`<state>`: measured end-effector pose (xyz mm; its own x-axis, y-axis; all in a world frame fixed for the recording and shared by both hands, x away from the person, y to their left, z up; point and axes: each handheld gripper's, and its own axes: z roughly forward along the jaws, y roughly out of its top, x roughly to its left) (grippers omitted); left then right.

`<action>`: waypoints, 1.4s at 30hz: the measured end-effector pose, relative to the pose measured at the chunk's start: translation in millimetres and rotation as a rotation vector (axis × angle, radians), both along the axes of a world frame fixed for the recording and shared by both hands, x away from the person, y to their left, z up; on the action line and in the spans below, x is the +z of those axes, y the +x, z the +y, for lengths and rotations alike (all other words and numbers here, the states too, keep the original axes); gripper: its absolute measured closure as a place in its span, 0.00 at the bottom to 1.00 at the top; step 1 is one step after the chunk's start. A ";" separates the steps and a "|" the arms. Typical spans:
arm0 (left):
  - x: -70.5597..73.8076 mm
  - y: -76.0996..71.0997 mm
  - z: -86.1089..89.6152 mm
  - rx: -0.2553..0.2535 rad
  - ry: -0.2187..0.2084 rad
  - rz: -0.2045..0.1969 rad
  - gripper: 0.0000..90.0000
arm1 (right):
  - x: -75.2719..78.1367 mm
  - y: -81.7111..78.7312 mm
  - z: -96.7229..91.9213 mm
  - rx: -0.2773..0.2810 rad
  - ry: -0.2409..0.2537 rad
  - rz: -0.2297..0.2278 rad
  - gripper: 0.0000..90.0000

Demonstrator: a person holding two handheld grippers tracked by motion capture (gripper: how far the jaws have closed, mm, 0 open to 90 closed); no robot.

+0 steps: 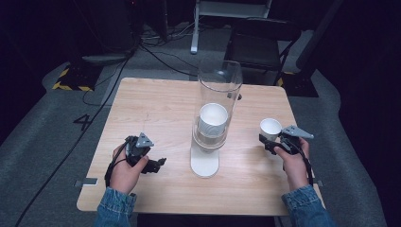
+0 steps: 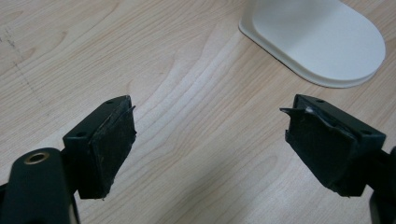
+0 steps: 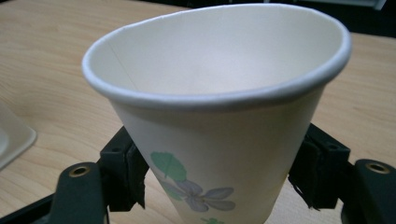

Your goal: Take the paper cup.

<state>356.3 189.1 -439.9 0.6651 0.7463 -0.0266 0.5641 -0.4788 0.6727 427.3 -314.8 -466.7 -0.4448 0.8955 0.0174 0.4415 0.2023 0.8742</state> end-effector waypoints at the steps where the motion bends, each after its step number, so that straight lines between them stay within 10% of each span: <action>1: -0.1 -0.1 0.0 0.000 -0.001 0.001 0.17 | -1.5 1.4 -0.7 0.002 -0.011 0.006 0.33; 34: -1.5 0.0 -1.5 -0.003 0.001 0.001 0.17 | -26.6 8.4 -6.2 -0.006 -0.026 0.121 0.31; 42: -1.6 1.1 -2.8 -0.009 0.001 0.005 0.17 | -27.1 5.3 -3.6 -0.041 -0.049 0.117 0.17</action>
